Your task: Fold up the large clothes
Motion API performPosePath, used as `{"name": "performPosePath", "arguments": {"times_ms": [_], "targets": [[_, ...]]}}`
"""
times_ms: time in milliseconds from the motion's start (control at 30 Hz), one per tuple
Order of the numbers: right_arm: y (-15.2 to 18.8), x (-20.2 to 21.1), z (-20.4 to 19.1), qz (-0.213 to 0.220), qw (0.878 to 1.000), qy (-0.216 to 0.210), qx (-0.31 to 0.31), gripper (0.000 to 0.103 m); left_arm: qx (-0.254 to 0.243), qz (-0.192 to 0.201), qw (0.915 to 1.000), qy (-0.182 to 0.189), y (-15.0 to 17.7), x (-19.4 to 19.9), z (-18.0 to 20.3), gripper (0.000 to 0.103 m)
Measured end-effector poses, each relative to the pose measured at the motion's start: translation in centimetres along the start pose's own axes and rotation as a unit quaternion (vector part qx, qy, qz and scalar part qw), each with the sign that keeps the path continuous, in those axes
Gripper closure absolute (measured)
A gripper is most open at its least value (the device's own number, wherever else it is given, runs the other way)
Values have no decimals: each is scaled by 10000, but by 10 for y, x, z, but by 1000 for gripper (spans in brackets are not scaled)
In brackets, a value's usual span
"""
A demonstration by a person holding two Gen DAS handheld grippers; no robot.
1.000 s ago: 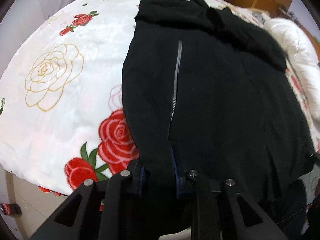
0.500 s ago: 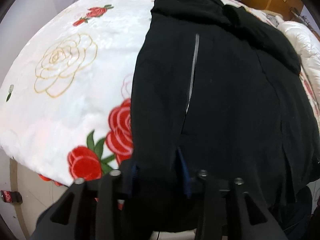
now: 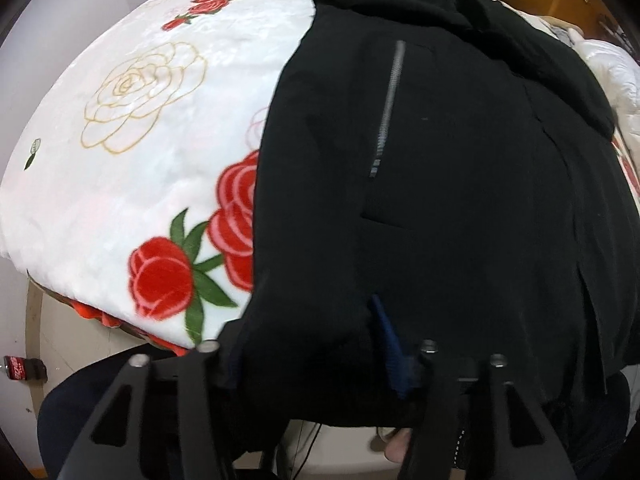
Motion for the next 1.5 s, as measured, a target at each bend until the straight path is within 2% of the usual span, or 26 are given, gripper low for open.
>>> {"name": "performPosePath", "arguments": {"times_ms": [33,67,100,167,433,533,567,700,867,1000,1167,1500], "targets": [[-1,2,-2,39,10000,11,-12,75,-79,32,10000,-18,1,2,3,63],[-2,5,-3,100,9999,70,5,83,-147,81,9999,-28,1,6,6,76],[-3,10,-5,168,9998,82,62,84,-226,130,9997,-36,1,11,10,83],[-7,21,-11,339,9992,123,183,86,-365,220,9991,-28,-1,22,13,86],[-33,58,-16,771,9966,52,270,87,-67,608,9958,680,-38,73,10,87],[-50,74,-20,995,9945,62,334,87,-189,945,9927,724,-56,98,17,87],[-57,79,-23,1080,9934,83,387,87,-195,1029,9915,770,-79,103,17,87],[-82,89,-30,1264,9909,129,434,87,-198,1282,9876,884,-112,120,21,87],[-112,100,-22,1466,9885,210,314,87,-103,1485,9845,928,-148,124,16,87],[-128,104,-25,1566,9851,476,535,87,-56,1600,9824,959,-169,128,16,87],[-135,101,-29,1586,9848,500,500,87,-194,1584,9817,1038,-173,125,22,87],[-143,102,-45,1649,9822,651,618,87,-43,1552,9796,1276,-166,119,15,87]]}}
Point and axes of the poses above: each gripper's, at about its wrist camera, not at the fingertips, and x roughly against the way its jaws point, z to its right, y to its underside, the point moved 6 cm from there along -x, roughly the way its jaws point, and after that the axes turned 3 degrees about y, right-handed, at the moved point
